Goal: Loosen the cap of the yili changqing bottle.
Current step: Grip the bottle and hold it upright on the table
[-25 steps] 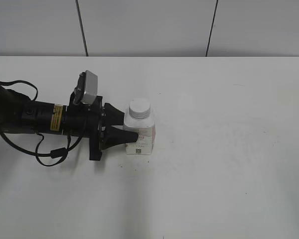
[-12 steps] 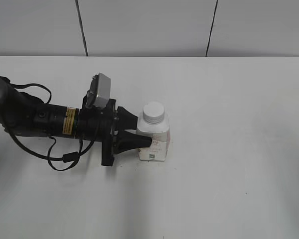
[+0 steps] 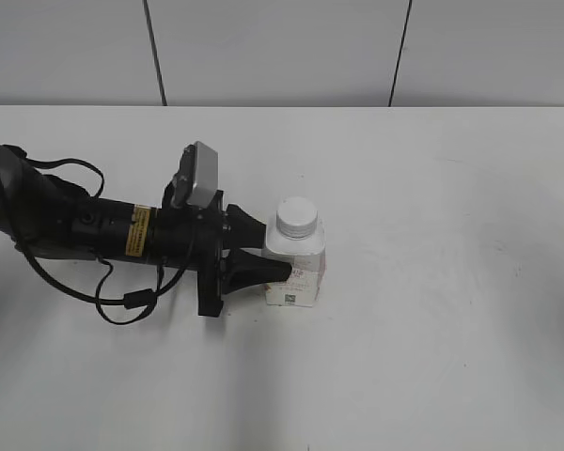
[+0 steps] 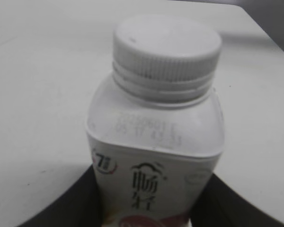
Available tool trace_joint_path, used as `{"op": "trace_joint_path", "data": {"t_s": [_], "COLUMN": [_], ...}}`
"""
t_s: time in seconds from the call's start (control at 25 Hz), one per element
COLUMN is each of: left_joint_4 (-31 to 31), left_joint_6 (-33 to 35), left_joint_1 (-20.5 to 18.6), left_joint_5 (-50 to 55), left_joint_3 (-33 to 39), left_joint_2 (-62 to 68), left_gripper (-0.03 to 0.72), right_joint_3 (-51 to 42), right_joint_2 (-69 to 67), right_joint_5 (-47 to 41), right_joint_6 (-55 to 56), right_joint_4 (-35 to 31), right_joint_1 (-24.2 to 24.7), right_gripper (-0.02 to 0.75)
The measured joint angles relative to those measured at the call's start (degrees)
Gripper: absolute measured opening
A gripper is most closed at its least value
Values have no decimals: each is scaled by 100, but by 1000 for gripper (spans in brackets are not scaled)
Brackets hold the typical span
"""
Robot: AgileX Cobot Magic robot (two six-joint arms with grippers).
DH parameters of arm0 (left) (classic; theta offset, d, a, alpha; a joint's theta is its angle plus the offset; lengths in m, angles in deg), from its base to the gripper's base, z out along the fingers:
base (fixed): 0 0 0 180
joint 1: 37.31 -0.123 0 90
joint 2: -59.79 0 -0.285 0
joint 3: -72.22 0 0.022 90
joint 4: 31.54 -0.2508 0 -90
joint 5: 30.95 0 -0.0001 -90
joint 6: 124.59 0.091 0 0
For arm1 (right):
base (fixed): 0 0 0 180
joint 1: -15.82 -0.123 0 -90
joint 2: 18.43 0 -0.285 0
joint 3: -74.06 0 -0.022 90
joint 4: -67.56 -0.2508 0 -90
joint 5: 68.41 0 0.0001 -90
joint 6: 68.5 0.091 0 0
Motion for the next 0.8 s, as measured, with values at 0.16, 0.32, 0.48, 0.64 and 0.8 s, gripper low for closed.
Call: {"op": "trace_joint_path", "data": {"t_s": [0.16, 0.32, 0.48, 0.64, 0.8], "left_joint_4": [48, 75, 105, 105, 105], "left_joint_6": [0, 0, 0, 0, 0], "left_joint_1": [30, 59, 83, 83, 83], "left_joint_5": [31, 43, 62, 68, 68], "left_joint_3": [0, 0, 0, 0, 0], "left_joint_2": [0, 0, 0, 0, 0], "left_gripper": [319, 319, 319, 319, 319], "right_joint_3": [345, 602, 878, 1207, 1606], "right_joint_2": [-375, -769, -1237, -1837, -2555], "right_joint_5": [0, -13, -28, -39, -39], "right_joint_6": [-112, -126, 50, 685, 1189], "right_joint_4": [-15, -20, 230, 642, 710], "right_joint_1": [-124, -389, -963, -1715, -2285], "right_gripper": [498, 498, 498, 498, 497]}}
